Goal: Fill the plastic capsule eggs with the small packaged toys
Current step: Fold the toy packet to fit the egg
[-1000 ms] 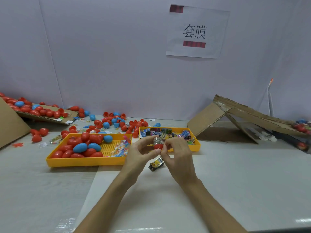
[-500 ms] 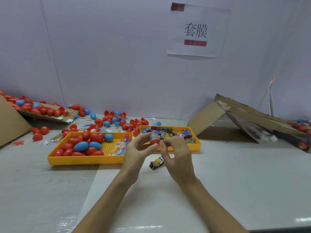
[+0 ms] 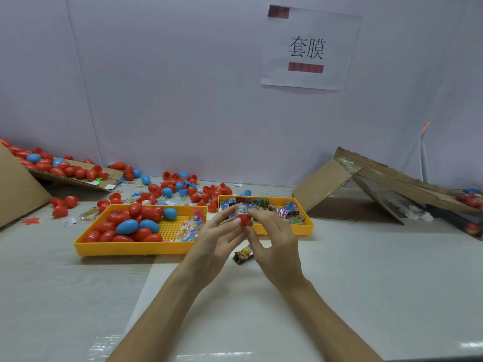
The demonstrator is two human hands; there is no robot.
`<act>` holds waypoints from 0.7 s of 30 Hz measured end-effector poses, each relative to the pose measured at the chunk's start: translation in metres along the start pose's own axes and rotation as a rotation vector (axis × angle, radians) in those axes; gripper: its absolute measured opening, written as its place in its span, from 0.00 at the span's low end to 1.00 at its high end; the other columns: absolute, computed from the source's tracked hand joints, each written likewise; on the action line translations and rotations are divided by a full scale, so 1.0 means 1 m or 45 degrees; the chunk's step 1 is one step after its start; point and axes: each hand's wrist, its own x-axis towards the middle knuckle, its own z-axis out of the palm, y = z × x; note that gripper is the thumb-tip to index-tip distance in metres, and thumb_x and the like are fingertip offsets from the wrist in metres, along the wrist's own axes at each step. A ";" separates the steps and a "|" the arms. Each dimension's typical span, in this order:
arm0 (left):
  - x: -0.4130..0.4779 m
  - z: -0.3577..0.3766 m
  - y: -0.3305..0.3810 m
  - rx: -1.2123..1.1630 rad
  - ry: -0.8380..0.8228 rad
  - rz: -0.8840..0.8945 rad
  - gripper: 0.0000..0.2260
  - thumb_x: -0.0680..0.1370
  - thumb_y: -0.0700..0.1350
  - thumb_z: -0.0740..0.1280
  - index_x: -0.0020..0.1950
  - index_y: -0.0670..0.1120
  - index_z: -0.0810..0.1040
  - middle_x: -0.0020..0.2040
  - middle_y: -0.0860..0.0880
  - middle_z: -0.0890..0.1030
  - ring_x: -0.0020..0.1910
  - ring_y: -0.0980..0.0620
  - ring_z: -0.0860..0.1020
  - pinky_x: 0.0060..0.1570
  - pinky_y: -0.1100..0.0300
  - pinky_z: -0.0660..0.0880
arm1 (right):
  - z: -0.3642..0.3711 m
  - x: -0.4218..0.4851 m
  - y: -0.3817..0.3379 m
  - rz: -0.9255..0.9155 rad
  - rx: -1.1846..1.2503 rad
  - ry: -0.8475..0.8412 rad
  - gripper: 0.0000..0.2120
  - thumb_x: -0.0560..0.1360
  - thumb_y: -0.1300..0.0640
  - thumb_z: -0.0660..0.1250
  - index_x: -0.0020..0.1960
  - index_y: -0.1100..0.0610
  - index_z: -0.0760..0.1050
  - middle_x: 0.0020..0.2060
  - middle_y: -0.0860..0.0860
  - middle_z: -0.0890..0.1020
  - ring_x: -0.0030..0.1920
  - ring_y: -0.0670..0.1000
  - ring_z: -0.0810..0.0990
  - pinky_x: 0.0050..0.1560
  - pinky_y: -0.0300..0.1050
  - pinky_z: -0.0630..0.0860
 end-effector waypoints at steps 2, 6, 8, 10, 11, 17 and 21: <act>0.000 0.001 0.000 0.051 0.034 0.016 0.24 0.71 0.36 0.76 0.67 0.45 0.79 0.64 0.39 0.80 0.60 0.44 0.82 0.50 0.59 0.81 | 0.000 0.001 -0.001 -0.016 0.023 -0.023 0.16 0.78 0.55 0.68 0.64 0.58 0.79 0.56 0.51 0.83 0.59 0.48 0.80 0.60 0.42 0.77; 0.000 0.001 -0.001 0.046 0.032 0.025 0.23 0.72 0.39 0.76 0.66 0.45 0.80 0.64 0.39 0.80 0.62 0.43 0.82 0.52 0.58 0.81 | 0.000 0.001 -0.001 -0.011 0.018 -0.016 0.17 0.78 0.54 0.70 0.63 0.60 0.80 0.55 0.53 0.83 0.58 0.50 0.80 0.60 0.42 0.77; 0.000 0.001 -0.001 0.016 -0.010 0.033 0.20 0.75 0.43 0.74 0.67 0.44 0.79 0.64 0.40 0.82 0.63 0.43 0.81 0.53 0.58 0.81 | 0.000 0.001 -0.001 -0.003 0.012 0.008 0.16 0.78 0.55 0.69 0.62 0.61 0.80 0.55 0.53 0.84 0.57 0.50 0.81 0.61 0.40 0.77; 0.000 0.002 -0.001 0.039 0.020 0.047 0.19 0.75 0.44 0.73 0.67 0.45 0.79 0.62 0.41 0.83 0.62 0.44 0.82 0.52 0.58 0.81 | 0.000 0.001 0.000 -0.016 0.028 0.011 0.15 0.78 0.57 0.69 0.62 0.62 0.81 0.55 0.54 0.84 0.57 0.50 0.81 0.62 0.38 0.76; 0.000 0.002 -0.001 0.055 0.039 0.052 0.20 0.75 0.44 0.73 0.66 0.45 0.80 0.61 0.41 0.83 0.61 0.44 0.82 0.51 0.59 0.81 | 0.000 0.001 0.000 -0.026 0.043 0.013 0.14 0.78 0.58 0.69 0.61 0.63 0.81 0.54 0.54 0.84 0.57 0.49 0.80 0.62 0.36 0.75; 0.001 0.000 -0.001 0.089 0.038 0.044 0.20 0.74 0.42 0.72 0.67 0.46 0.79 0.60 0.43 0.84 0.60 0.46 0.83 0.51 0.59 0.81 | 0.000 0.000 0.002 -0.045 0.059 0.026 0.13 0.75 0.63 0.72 0.59 0.65 0.82 0.52 0.56 0.84 0.56 0.48 0.80 0.63 0.32 0.73; 0.001 0.001 -0.001 0.126 0.052 0.047 0.20 0.74 0.42 0.72 0.67 0.45 0.80 0.58 0.43 0.85 0.59 0.47 0.83 0.50 0.60 0.81 | -0.001 0.000 0.002 -0.033 0.079 0.036 0.13 0.75 0.63 0.72 0.58 0.65 0.82 0.51 0.56 0.85 0.55 0.47 0.81 0.61 0.31 0.74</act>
